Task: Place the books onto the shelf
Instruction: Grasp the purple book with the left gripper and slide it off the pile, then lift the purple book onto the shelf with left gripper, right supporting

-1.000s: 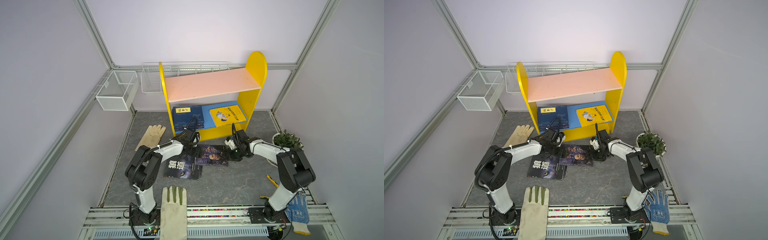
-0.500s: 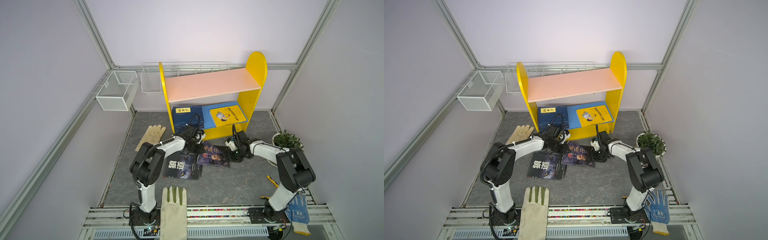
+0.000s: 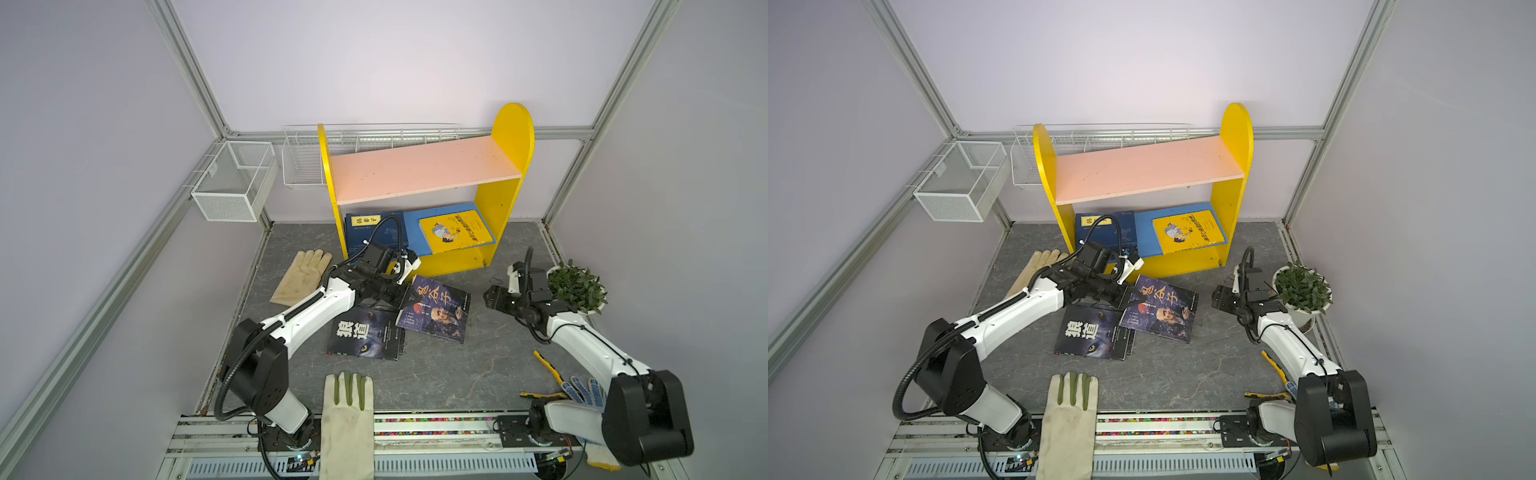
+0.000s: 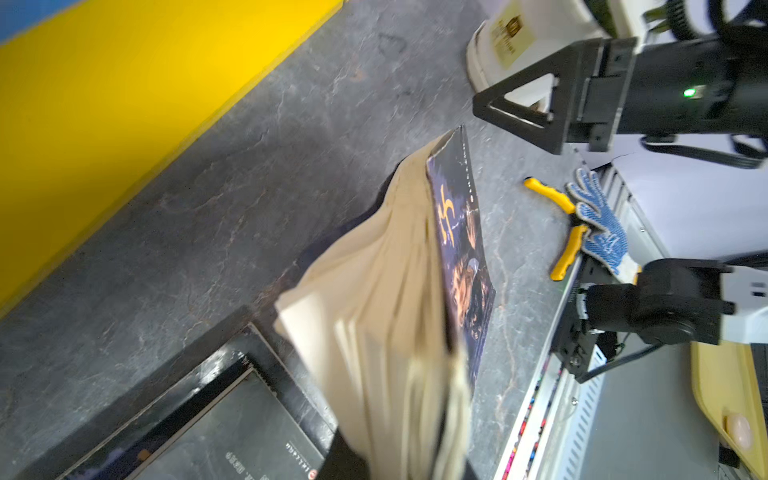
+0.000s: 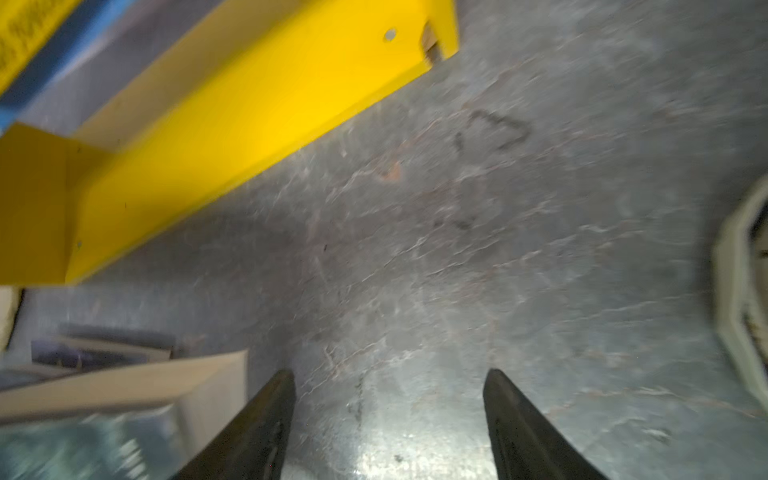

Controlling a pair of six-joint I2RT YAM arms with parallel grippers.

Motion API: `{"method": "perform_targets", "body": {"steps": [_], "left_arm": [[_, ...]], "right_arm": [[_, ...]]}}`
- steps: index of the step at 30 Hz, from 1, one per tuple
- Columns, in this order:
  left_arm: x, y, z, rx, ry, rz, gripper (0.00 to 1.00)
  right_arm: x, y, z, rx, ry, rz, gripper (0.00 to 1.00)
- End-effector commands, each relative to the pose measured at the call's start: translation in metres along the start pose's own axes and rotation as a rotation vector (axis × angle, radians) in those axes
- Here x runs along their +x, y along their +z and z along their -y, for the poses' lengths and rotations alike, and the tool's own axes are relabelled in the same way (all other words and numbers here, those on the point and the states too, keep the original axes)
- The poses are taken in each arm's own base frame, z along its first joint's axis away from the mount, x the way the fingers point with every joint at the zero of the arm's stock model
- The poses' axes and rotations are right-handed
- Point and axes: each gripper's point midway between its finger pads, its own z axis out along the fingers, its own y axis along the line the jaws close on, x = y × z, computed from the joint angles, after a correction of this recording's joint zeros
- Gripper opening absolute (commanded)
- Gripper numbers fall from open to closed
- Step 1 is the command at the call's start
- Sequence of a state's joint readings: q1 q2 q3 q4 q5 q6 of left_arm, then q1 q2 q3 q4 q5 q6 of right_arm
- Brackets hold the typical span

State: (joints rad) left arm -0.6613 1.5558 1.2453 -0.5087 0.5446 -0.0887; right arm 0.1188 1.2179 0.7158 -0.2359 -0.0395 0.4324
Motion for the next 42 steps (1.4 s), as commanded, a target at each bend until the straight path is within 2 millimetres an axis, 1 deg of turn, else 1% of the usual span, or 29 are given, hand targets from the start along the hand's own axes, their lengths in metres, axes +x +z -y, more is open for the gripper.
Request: {"method": "perform_targets", "body": {"steps": [1,2,3,6,8,11,14,17,22,25,26,27,31,35,37,39,40,42], "left_arm": [[-0.051,-0.024,0.030,0.103,0.036,0.198,0.00],[-0.067,-0.030,0.032,0.103,0.032,0.266,0.00],[-0.084,-0.035,0.029,0.078,0.016,0.344,0.00],[-0.116,-0.045,0.007,-0.053,-0.037,0.482,0.00],[-0.131,-0.051,0.000,-0.078,-0.056,0.562,0.00],[-0.151,-0.050,0.002,-0.042,-0.081,0.628,0.00],[-0.161,-0.050,0.010,0.010,-0.096,0.670,0.00],[-0.169,-0.054,0.008,0.003,-0.117,0.713,0.00],[-0.174,-0.056,0.007,0.020,-0.158,0.759,0.00],[-0.176,-0.059,0.008,0.045,-0.188,0.795,0.00],[-0.177,-0.061,0.008,0.053,-0.198,0.814,0.00],[-0.178,-0.063,0.009,0.064,-0.206,0.828,0.00],[-0.178,-0.058,0.012,0.090,-0.213,0.818,0.00],[-0.175,-0.053,0.012,0.105,-0.227,0.805,0.00],[-0.175,-0.050,0.014,0.117,-0.226,0.800,0.00],[-0.175,-0.047,0.016,0.130,-0.221,0.786,0.00],[-0.175,-0.046,0.016,0.131,-0.222,0.783,0.00],[-0.174,-0.043,0.014,0.122,-0.224,0.775,0.00]], "right_arm": [[-0.021,-0.014,0.000,-0.026,0.051,0.105,0.75],[-0.026,-0.020,-0.008,-0.073,0.041,0.122,0.75],[-0.030,-0.027,-0.016,-0.118,0.034,0.141,0.75],[-0.043,-0.050,-0.043,-0.274,0.028,0.213,0.76],[-0.051,-0.067,-0.063,-0.388,0.017,0.260,0.76],[-0.058,-0.088,-0.090,-0.539,-0.012,0.276,0.76],[-0.060,-0.093,-0.108,-0.632,-0.014,0.243,0.76],[-0.064,-0.092,-0.119,-0.705,0.021,0.244,0.76],[-0.077,-0.088,-0.149,-0.784,0.019,0.266,0.74],[-0.079,-0.083,-0.166,-0.811,0.008,0.253,0.73],[-0.082,-0.080,-0.168,-0.815,0.013,0.254,0.73],[-0.076,-0.079,-0.179,-0.843,0.005,0.239,0.72],[-0.082,-0.077,-0.194,-0.904,0.038,0.259,0.69],[-0.090,-0.078,-0.209,-0.949,0.062,0.278,0.59],[-0.093,-0.076,-0.212,-0.958,0.084,0.292,0.50],[-0.098,-0.080,-0.216,-0.996,0.113,0.318,0.40],[-0.100,-0.082,-0.218,-1.015,0.127,0.327,0.37],[-0.105,-0.082,-0.220,-1.043,0.161,0.344,0.26]]}}
